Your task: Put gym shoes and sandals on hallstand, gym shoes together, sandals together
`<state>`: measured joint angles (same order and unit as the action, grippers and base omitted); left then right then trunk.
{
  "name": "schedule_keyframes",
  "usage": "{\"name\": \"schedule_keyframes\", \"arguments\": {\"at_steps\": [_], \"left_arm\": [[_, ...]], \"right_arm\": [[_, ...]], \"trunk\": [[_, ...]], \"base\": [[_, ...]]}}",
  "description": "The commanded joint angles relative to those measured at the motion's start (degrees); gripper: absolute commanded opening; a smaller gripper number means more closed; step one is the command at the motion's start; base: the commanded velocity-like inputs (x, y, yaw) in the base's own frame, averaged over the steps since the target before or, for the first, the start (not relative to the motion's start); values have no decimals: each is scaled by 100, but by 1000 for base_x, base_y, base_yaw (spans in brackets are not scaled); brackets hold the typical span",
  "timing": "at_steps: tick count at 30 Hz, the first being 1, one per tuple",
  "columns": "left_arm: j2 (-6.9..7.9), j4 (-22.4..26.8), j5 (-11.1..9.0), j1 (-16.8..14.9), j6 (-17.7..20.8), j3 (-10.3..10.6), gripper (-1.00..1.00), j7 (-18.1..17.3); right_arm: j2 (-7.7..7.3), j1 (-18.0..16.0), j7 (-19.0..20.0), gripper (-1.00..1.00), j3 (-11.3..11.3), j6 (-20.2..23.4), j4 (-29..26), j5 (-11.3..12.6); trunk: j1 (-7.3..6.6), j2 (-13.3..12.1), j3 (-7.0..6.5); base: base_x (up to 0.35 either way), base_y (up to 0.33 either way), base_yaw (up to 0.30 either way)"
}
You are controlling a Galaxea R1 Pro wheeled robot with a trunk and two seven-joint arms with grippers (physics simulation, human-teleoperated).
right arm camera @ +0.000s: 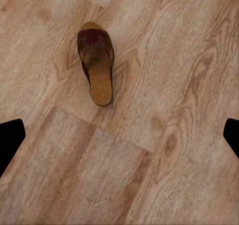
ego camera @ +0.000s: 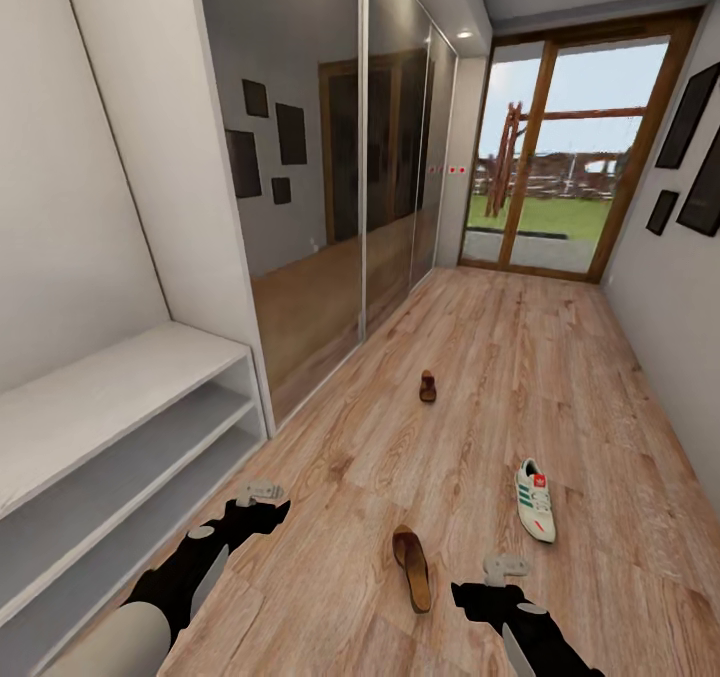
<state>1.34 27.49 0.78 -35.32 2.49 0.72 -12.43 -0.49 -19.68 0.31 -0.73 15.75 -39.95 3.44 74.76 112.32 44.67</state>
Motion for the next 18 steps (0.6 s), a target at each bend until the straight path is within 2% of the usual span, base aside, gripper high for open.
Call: {"name": "schedule_keyframes", "arguments": {"at_steps": [1,5,12,18], "left_arm": [[3,10,6,-1,26,7,100,-14],[5,10,3,-1,18,7,100,-14],[0,10,2,-1,15,7,100,-21],[-2,10,2,-1,15,7,100,-22]], "right_arm": [[-3,-1,3,100,-9,29,-9,35],[-3,-1,4,100,-13,21,-6,34],[-3,-1,-5,100,-15,17,-12,34],[-3,-1,-12,100,-12,11,-24,25]], "trunk": [[22,44,24],[110,204,96],[263,485,222],[395,726,329]], "base": [[0,0,0],[0,0,17],[0,0,207],[0,0,66]]}}
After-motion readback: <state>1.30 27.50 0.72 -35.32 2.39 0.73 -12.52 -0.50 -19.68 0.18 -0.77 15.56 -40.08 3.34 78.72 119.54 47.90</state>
